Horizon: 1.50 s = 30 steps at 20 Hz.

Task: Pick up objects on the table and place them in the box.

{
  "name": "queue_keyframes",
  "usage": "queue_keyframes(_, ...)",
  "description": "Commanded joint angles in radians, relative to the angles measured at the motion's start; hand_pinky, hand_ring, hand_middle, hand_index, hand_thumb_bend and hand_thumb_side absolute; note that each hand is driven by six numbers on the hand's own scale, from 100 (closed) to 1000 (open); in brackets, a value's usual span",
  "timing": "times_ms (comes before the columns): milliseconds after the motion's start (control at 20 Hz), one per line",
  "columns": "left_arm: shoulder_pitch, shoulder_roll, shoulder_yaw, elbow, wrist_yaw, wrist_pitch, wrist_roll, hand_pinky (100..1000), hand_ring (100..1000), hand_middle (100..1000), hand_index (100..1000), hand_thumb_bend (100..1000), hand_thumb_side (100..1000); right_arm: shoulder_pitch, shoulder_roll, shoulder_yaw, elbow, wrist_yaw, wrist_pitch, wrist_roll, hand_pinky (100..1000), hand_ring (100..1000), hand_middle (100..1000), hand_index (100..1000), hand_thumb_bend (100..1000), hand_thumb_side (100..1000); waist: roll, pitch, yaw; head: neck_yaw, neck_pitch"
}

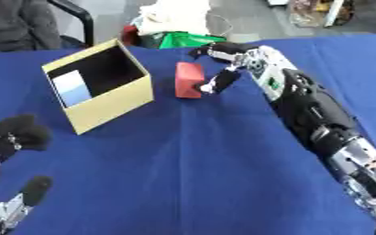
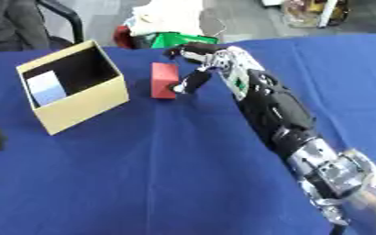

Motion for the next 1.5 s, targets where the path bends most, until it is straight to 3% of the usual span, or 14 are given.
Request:
queue_keyframes(50, -0.007, 0.016, 0.007, -0.013, 0.000, -0.003, -0.002, 693, 710, 671, 863, 503, 464, -0.015, -0.016, 0.002, -0.014, -0.007, -0.013, -0.004, 883, 946, 725, 948, 287, 330, 0.003, -0.016, -0.002, -0.003, -0.003)
queue_keyframes(100, -0.007, 0.016, 0.007, -0.013, 0.000, -0.003, -0.002, 693, 710, 671, 863, 504, 463, -0.015, -0.015, 0.004, -0.019, -0.010, -0.017, -0.006, 875, 929, 643, 920, 273, 314, 0.003, -0.016, -0.003, -0.004, -0.003)
queue_keyframes(350, -0.006, 0.015, 0.007, -0.013, 0.000, -0.003, -0.002, 693, 716, 671, 863, 502, 464, -0.015, -0.012, 0.012, -0.047, -0.031, -0.027, -0.045, 848, 882, 489, 821, 209, 270, 0.002, -0.020, -0.007, -0.005, -0.002)
queue_keyframes(850, -0.003, 0.018, 0.007, -0.013, -0.002, -0.003, -0.003, 693, 723, 672, 863, 499, 461, -0.024, -0.019, 0.038, -0.172, -0.083, -0.037, -0.077, 845, 873, 480, 806, 169, 253, -0.006, -0.037, -0.019, -0.008, 0.002)
queue_keyframes(1050, -0.002, 0.019, 0.006, -0.012, -0.002, -0.003, -0.003, 693, 723, 672, 863, 498, 459, -0.041, -0.020, 0.036, -0.226, -0.102, -0.015, -0.127, 838, 861, 473, 806, 152, 255, -0.012, -0.044, -0.020, -0.010, 0.003)
queue_keyframes(1500, -0.006, 0.014, -0.001, -0.013, 0.002, -0.004, -0.010, 693, 723, 671, 862, 499, 457, -0.086, 0.044, 0.090, -0.295, -0.005, 0.041, -0.194, 834, 851, 490, 829, 175, 256, -0.027, -0.048, 0.019, -0.027, 0.004)
